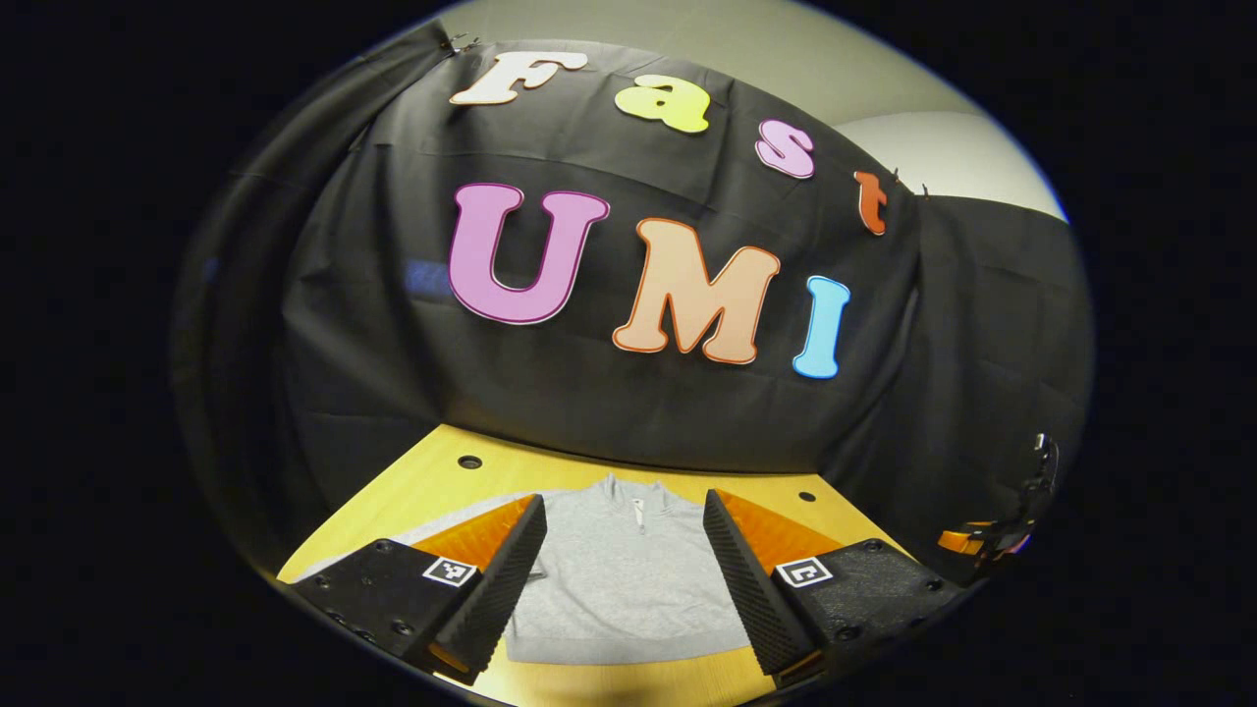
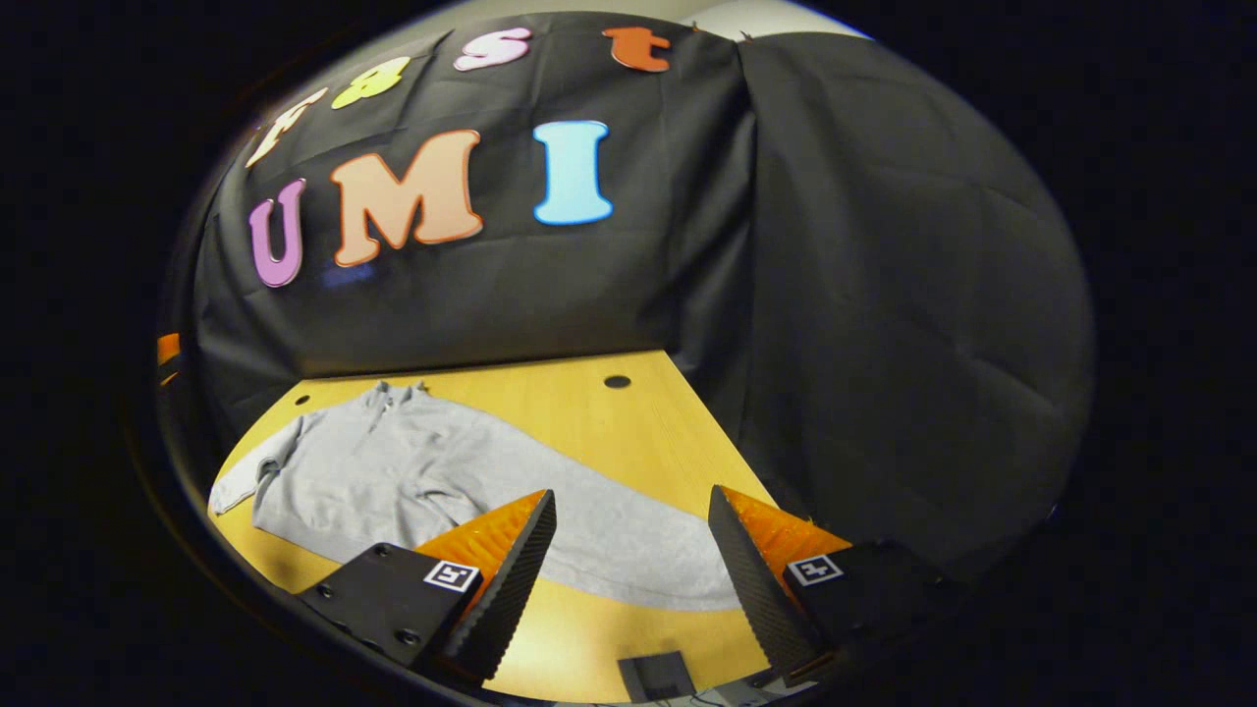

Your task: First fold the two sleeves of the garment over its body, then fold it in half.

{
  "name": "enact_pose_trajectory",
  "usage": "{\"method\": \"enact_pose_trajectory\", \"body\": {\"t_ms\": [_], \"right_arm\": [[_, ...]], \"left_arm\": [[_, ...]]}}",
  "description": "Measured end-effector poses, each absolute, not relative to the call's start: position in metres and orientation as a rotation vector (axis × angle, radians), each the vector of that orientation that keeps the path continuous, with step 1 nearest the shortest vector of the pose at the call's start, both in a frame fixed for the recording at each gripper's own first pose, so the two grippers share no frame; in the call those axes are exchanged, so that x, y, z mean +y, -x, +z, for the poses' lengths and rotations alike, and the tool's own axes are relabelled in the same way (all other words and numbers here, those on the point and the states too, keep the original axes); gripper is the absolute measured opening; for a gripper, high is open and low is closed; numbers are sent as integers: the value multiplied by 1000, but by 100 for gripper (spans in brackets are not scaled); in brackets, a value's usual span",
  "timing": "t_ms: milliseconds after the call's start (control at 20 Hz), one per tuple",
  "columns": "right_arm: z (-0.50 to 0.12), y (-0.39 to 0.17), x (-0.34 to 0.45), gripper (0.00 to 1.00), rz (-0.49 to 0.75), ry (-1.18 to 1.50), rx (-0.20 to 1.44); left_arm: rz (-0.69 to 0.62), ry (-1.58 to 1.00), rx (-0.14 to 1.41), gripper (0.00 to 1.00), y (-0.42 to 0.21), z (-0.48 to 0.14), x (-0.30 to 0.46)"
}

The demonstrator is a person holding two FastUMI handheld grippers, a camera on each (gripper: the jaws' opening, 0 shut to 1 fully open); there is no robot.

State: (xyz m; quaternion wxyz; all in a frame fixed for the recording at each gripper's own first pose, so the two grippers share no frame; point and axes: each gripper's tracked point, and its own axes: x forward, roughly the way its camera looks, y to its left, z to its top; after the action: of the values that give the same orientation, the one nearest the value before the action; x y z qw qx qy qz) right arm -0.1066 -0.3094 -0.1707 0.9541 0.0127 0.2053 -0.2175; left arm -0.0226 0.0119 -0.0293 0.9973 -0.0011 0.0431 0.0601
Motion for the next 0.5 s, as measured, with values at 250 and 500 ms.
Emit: {"method": "enact_pose_trajectory", "body": {"t_ms": [250,500], "right_arm": [[-235,123,-376,98,-566,-145,520],[-286,131,-403,98,-575,-156,647]], "left_arm": [[167,-17,90,94,30,-29,22],[188,-37,105,93,32,-33,24]]}}
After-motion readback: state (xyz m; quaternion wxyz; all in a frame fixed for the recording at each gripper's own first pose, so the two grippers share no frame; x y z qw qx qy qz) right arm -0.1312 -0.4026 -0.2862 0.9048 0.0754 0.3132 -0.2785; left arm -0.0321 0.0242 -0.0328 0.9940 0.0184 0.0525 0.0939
